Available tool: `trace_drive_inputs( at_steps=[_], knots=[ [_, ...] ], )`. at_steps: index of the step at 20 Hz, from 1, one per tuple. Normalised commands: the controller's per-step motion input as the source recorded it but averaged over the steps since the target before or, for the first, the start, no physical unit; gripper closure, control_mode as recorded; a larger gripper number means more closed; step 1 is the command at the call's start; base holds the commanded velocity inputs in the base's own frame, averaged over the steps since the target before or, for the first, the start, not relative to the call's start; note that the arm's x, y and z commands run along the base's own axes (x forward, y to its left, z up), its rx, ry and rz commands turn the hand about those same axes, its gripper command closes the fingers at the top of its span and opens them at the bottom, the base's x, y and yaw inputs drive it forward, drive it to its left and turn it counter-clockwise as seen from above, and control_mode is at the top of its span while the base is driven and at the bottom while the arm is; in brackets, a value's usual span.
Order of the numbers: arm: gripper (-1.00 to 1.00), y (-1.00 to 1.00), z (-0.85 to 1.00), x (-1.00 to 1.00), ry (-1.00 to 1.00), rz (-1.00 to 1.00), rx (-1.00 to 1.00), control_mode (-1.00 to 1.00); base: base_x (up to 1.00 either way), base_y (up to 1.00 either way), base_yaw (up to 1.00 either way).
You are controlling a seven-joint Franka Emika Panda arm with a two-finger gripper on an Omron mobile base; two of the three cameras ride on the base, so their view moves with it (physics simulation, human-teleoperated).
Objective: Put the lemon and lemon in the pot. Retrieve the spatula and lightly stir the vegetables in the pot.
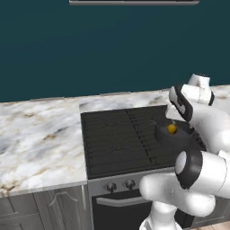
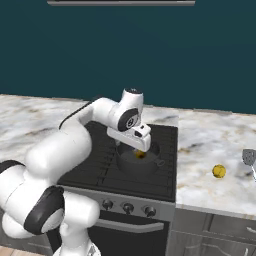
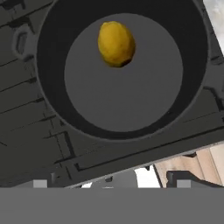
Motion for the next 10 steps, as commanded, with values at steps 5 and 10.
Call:
trace_drive_inputs(
  at_steps=[5, 10],
  knots=[
    [-1.0, 0.42, 0.31, -0.52, -0.14, 0.08, -0.02, -1.0, 0.0, 0.0, 0.0],
    [-1.0, 0.18, 0.21, -0.36, -0.09, 0.05, -0.03, -1.0, 0.0, 0.0, 0.0]
  ],
)
